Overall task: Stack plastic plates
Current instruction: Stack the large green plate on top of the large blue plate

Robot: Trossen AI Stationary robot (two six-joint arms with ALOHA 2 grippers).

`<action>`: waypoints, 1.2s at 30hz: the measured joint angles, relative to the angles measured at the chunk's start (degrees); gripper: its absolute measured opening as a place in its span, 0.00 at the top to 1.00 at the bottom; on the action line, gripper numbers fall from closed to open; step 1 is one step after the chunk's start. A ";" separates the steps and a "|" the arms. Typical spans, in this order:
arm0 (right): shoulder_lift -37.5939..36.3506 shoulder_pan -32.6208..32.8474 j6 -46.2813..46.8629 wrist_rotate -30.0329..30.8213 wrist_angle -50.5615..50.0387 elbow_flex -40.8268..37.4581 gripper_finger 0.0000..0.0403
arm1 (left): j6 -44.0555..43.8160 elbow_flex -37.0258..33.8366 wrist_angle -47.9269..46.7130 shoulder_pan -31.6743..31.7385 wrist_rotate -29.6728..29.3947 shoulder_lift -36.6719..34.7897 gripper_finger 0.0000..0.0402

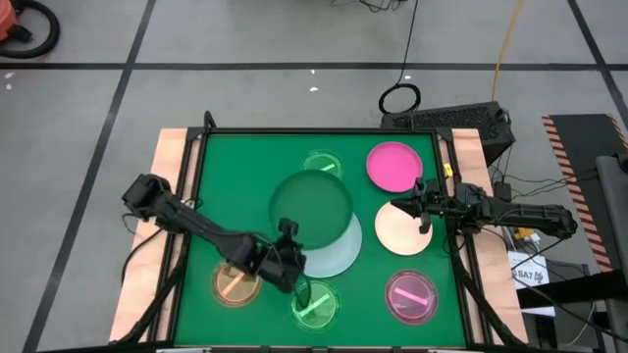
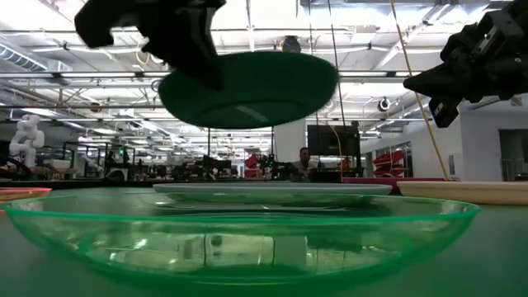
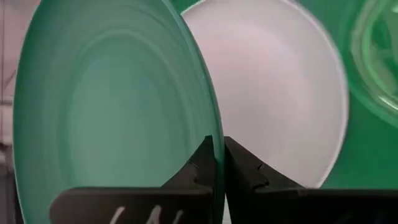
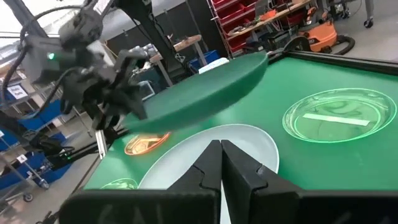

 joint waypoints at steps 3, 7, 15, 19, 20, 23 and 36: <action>-0.08 0.00 -0.65 -0.14 0.02 0.00 1.00 | 3.10 -0.04 0.06 -0.89 -0.06 2.51 0.97; 0.11 0.00 -0.96 -1.53 -0.11 -0.01 1.00 | 6.68 -0.07 1.61 -2.09 0.01 5.97 0.97; 0.40 0.00 -1.11 -4.23 0.06 -0.02 1.00 | 7.48 -0.08 7.80 -2.39 1.61 9.18 0.97; 0.54 0.00 -1.54 -4.67 0.00 0.00 1.00 | 7.50 -0.07 10.49 -2.06 3.91 9.49 0.96; 0.59 0.00 -1.65 -4.83 -0.08 0.00 1.00 | 7.36 -0.09 10.17 -2.05 4.29 9.49 0.95; 0.57 0.00 -1.70 -5.60 -0.09 0.00 1.00 | 7.02 -0.09 10.65 -1.60 6.30 9.76 0.95; 0.57 0.00 -1.16 -5.68 -0.18 0.00 1.00 | 3.03 -0.13 11.45 -0.13 9.08 10.93 0.94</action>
